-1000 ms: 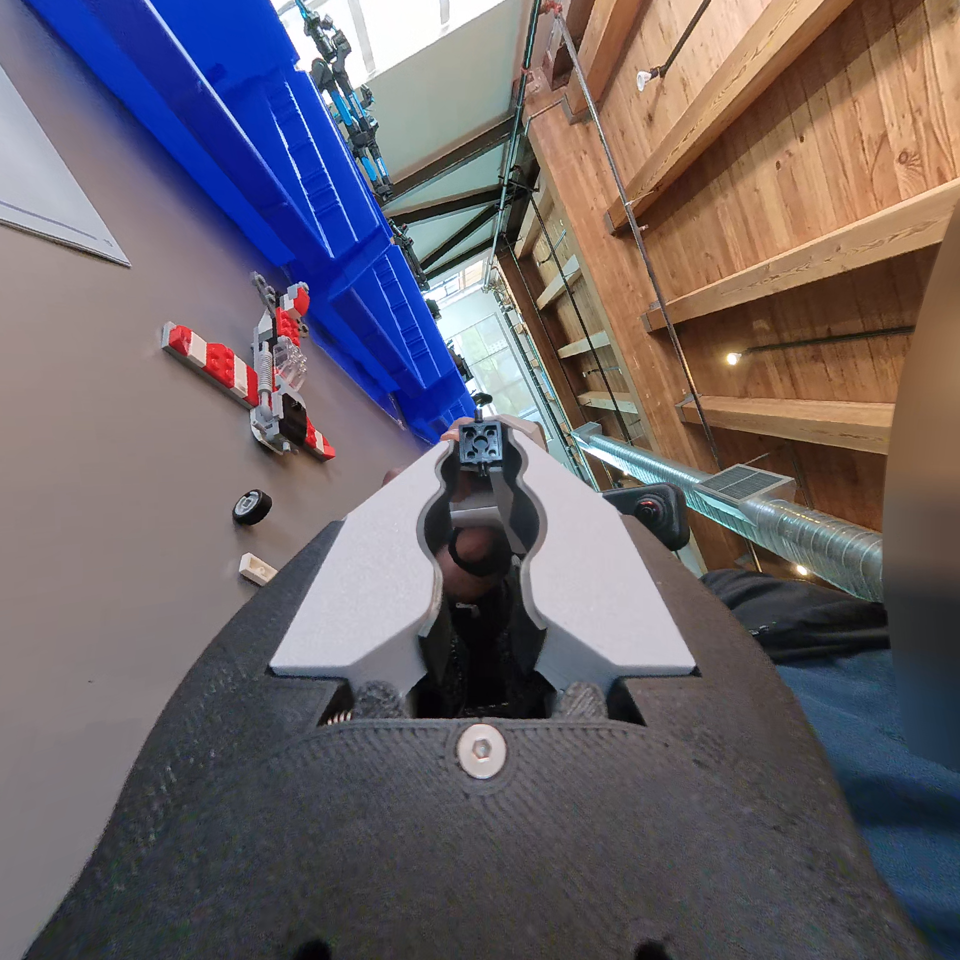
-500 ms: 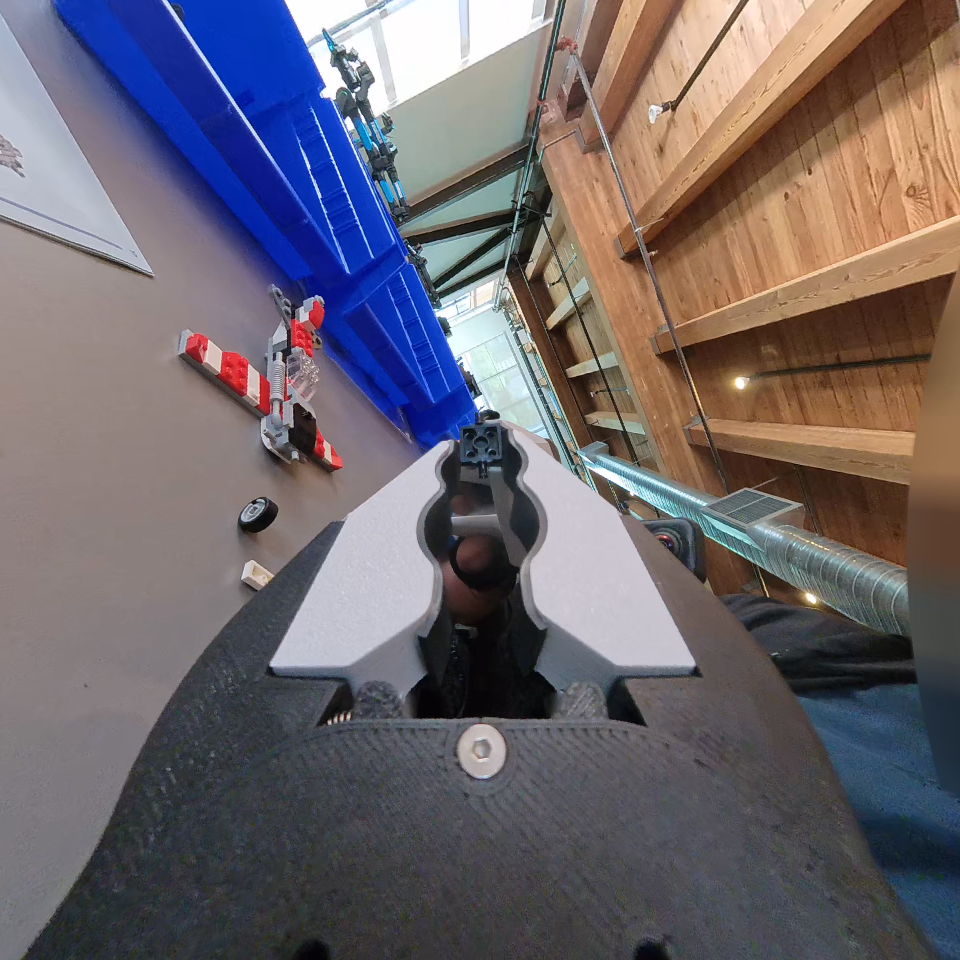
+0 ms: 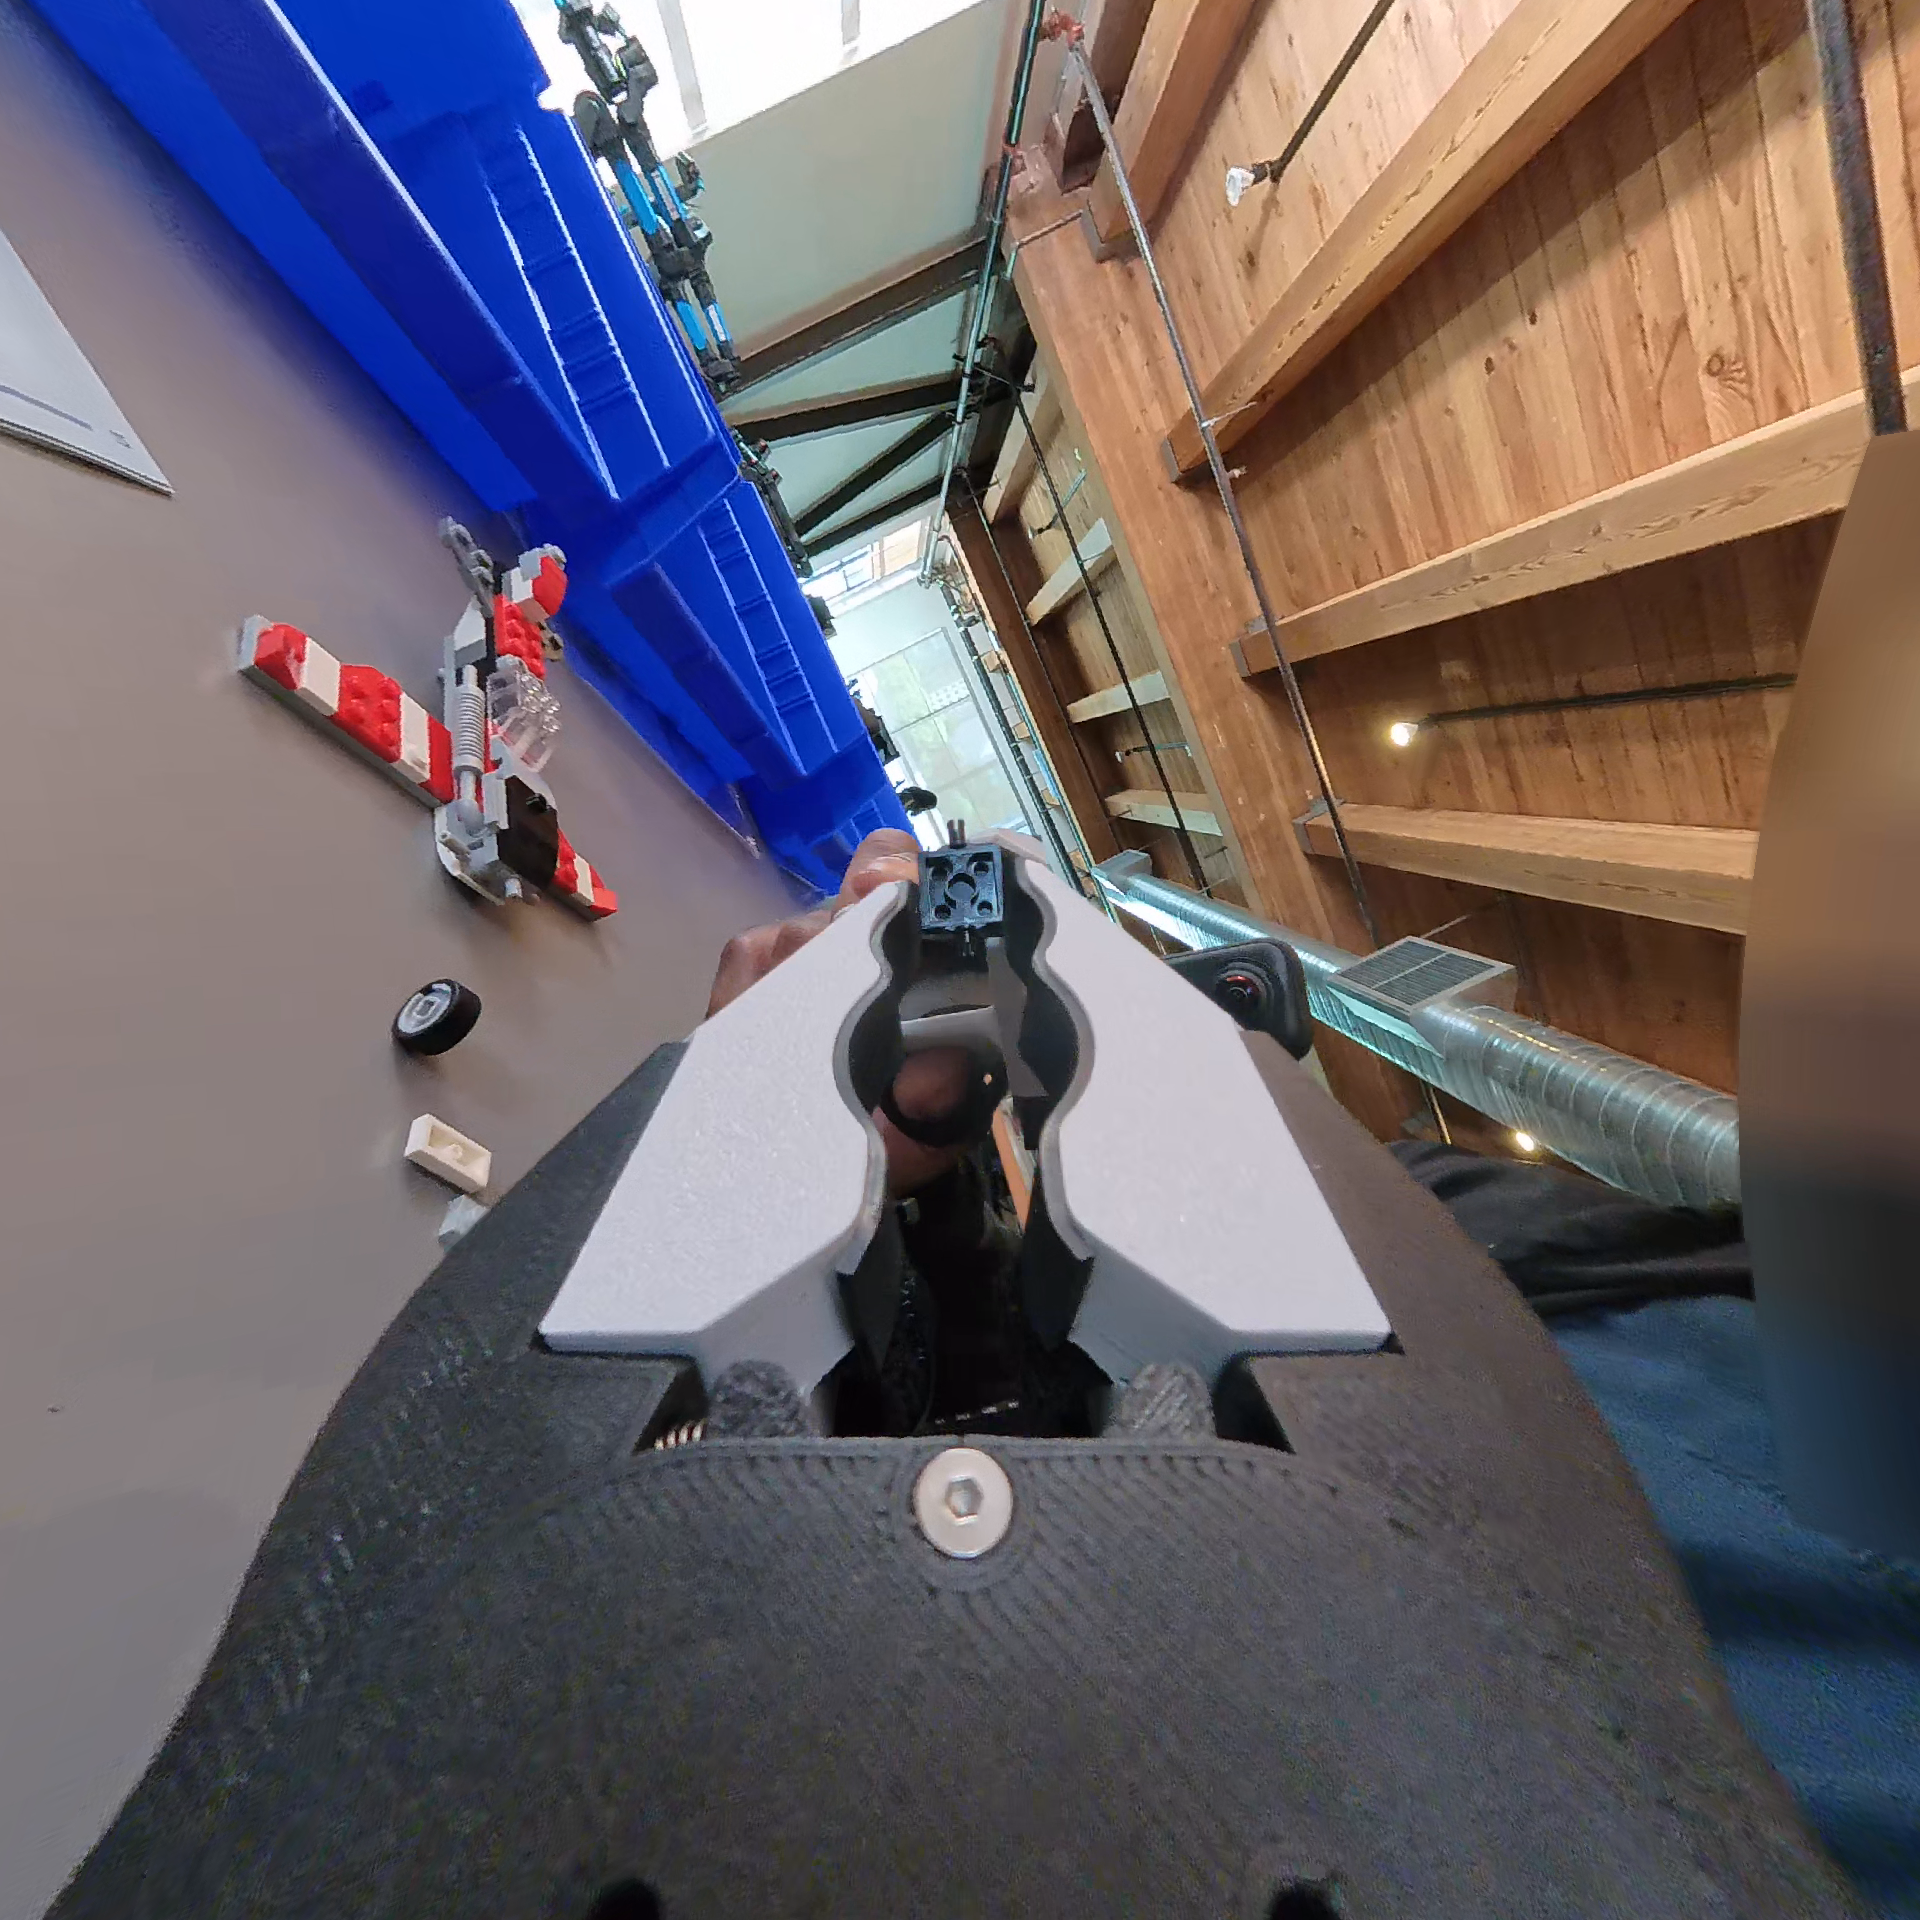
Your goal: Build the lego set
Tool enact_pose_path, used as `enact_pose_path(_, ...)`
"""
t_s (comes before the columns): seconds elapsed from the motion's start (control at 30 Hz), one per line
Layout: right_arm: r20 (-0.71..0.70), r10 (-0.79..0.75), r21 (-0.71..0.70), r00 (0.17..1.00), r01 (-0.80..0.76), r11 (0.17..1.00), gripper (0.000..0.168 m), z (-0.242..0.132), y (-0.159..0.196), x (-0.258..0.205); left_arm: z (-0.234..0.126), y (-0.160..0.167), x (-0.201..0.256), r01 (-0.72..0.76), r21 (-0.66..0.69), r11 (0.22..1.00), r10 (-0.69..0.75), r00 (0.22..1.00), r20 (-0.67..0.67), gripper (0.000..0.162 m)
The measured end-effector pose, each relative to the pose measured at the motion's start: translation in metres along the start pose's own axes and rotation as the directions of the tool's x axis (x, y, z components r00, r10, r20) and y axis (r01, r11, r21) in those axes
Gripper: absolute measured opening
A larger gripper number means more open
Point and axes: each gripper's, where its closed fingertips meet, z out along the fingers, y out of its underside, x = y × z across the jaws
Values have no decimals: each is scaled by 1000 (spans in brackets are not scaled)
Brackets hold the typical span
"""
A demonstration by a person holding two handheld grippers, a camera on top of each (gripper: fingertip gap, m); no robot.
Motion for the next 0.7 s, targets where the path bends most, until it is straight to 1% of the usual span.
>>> enact_pose_path(0.13, -32, -79, -43, 996, 77, 996, 15, 2, 5, -1, -2, -1, -5, -16, -3, 1000, 16, 999, 50, 15)
enact_pose_path(0.2, -33, -98, -45, 995, 97, 994, 15, 3, 4, -2, -4, -1, -4, -23, -10, 1000, 23, 998, 53, 16)
enact_pose_path(0.5, 29, -12, -4, 1000, 12, 1000, 15, 0, 1, -4, -5, 1, 0, 10, -20, 1000, -10, 1000, 10, 16)
enact_pose_path(0.53, -1, -18, -6, 1000, 18, 1000, 2, -1, 1, 0, -7, -4, -2, 11, 5, 1000, -12, 1000, 18, 17)
enact_pose_path(0.57, -43, -17, 19, 999, 18, 1000, 0, -6, -3, 9, -15, -14, -3, 21, 60, 998, -23, 1000, 19, 16)
enact_pose_path(0.6, -74, 12, 15, 997, -11, 1000, 0, -10, -2, 18, -27, -25, -5, 30, 109, 994, -32, 999, 23, 17)
enact_pose_path(0.63, -94, 28, 22, 995, -26, 999, 0, -13, -1, 25, -40, -34, -9, 15, 149, 989, -23, 998, 56, 17)
enact_pose_path(0.7, -107, 33, 41, 994, -29, 999, 0, -16, -3, 29, -54, -45, -9, -10, 189, 982, -6, 997, 81, 17)
